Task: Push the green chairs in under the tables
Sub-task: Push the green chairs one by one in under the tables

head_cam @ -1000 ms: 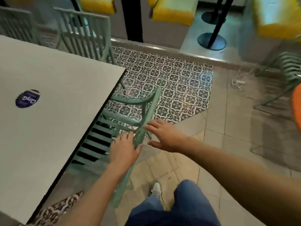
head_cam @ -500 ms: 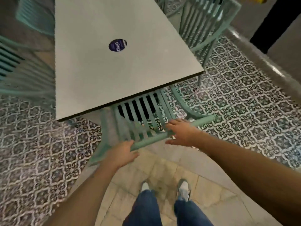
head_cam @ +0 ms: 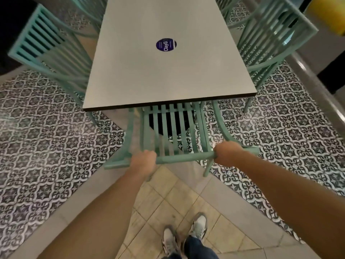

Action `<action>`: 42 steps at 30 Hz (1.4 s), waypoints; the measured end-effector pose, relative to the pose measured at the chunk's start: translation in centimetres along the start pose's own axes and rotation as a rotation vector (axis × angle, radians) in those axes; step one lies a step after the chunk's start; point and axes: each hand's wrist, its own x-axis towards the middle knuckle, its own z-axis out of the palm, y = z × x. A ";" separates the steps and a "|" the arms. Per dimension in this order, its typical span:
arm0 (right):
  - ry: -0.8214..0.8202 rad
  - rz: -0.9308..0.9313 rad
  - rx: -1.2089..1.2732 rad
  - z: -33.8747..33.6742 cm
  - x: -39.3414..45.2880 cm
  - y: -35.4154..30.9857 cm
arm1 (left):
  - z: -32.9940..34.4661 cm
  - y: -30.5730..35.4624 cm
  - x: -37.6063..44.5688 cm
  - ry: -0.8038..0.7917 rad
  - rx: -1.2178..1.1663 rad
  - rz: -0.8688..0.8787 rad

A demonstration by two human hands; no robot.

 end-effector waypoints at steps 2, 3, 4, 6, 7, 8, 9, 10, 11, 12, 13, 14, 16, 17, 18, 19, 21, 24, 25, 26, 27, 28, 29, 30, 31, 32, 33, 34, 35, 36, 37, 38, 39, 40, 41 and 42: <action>-0.002 0.011 0.008 0.9 -1.0 -0.3 | 0.4 0.1 -1.3 -0.010 0.017 -0.008; 0.001 0.018 0.022 1.4 -1.6 -0.4 | 0.4 0.3 -2.0 -0.013 0.024 -0.005; 0.005 0.024 0.032 1.8 -2.2 -0.5 | 0.6 0.4 -2.6 -0.018 0.032 0.000; 0.022 0.026 0.039 2.4 -3.2 -0.7 | 1.0 0.7 -3.8 -0.009 0.061 0.015; 0.028 0.028 0.046 2.8 -3.8 -0.8 | 1.4 0.8 -4.5 -0.004 0.072 0.022; 0.034 0.026 0.048 3.1 -4.1 -0.9 | 1.7 0.8 -4.9 -0.003 0.071 0.022; 0.040 0.024 0.050 3.5 -4.8 -1.0 | 2.1 1.0 -5.5 -0.004 0.070 0.023; 0.038 0.014 0.044 3.8 -5.3 -1.0 | 2.5 1.0 -6.0 -0.012 0.068 0.020; 0.034 0.004 0.040 4.1 -5.8 -1.1 | 2.8 1.1 -6.4 -0.015 0.064 0.022; 0.029 -0.004 0.038 4.5 -6.3 -1.1 | 3.2 1.2 -6.9 -0.011 0.065 0.024; 0.023 -0.008 0.039 5.0 -6.7 -1.1 | 3.6 1.4 -7.4 -0.002 0.068 0.022; 0.023 -0.012 0.036 5.5 -7.1 -1.1 | 4.0 1.7 -7.8 0.005 0.076 0.018; 0.034 -0.023 0.029 6.5 -7.9 -0.8 | 4.5 2.5 -8.7 0.003 0.090 -0.003; 0.043 -0.029 0.025 6.9 -8.2 -0.6 | 4.8 2.8 -9.1 -0.003 0.088 -0.015; 0.048 -0.034 0.021 7.4 -8.5 -0.4 | 5.2 3.1 -9.5 -0.009 0.087 -0.025; 0.052 -0.036 0.022 7.9 -8.7 -0.3 | 5.5 3.4 -10.0 -0.012 0.084 -0.029; 0.044 -0.035 0.019 8.8 -9.1 -0.1 | 6.3 3.7 -10.6 -0.011 0.063 -0.030; 0.045 -0.041 0.012 9.8 -10.0 0.0 | 7.4 3.9 -11.6 -0.010 0.034 -0.040; 0.044 -0.041 0.011 10.0 -10.3 0.0 | 7.7 4.1 -12.0 -0.011 0.022 -0.042; 0.044 -0.042 0.011 10.2 -10.6 0.0 | 8.0 4.2 -12.2 -0.012 0.013 -0.040; 0.048 -0.044 0.007 10.4 -11.0 -0.2 | 8.4 4.2 -12.7 -0.012 0.007 -0.039; 0.053 -0.044 0.004 10.6 -11.3 -0.3 | 8.7 4.2 -12.9 -0.010 0.008 -0.036; 0.052 -0.043 0.005 10.7 -11.6 -0.5 | 8.9 4.2 -13.2 -0.009 0.014 -0.036; 0.046 -0.043 0.013 11.0 -12.0 -0.7 | 9.2 4.1 -13.5 -0.011 0.021 -0.035; 0.038 -0.037 0.027 11.4 -12.4 -0.9 | 9.6 4.0 -13.7 -0.007 0.020 -0.033; 0.030 -0.032 0.038 11.6 -12.7 -1.1 | 9.9 4.0 -13.9 -0.004 0.015 -0.029; 0.021 -0.032 0.041 11.9 -13.1 -1.2 | 10.3 4.0 -14.3 -0.010 0.016 -0.025; 0.017 -0.032 0.040 12.1 -13.6 -1.3 | 10.6 4.0 -14.6 -0.015 0.025 -0.017; 0.018 -0.034 0.036 12.4 -14.0 -1.4 | 10.8 4.0 -15.0 -0.017 0.031 -0.011; 0.022 -0.033 0.039 12.7 -14.3 -1.4 | 11.1 3.9 -15.2 -0.018 0.035 -0.005; 0.024 -0.034 0.043 12.9 -14.7 -1.6 | 11.2 3.9 -15.5 -0.026 0.039 -0.002; 0.025 -0.034 0.049 13.1 -15.1 -1.7 | 11.4 3.8 -15.7 -0.034 0.039 0.001; 0.026 -0.032 0.058 13.1 -15.3 -1.8 | 11.4 3.8 -15.9 -0.035 0.037 0.005; 0.028 -0.031 0.071 13.2 -15.5 -1.8 | 11.5 3.8 -16.0 -0.034 0.027 0.004; 0.032 -0.030 0.081 13.1 -15.7 -1.8 | 11.4 3.7 -16.2 -0.036 0.005 0.001; 0.038 -0.030 0.089 13.1 -15.8 -1.7 | 11.3 3.5 -16.2 -0.043 -0.040 0.012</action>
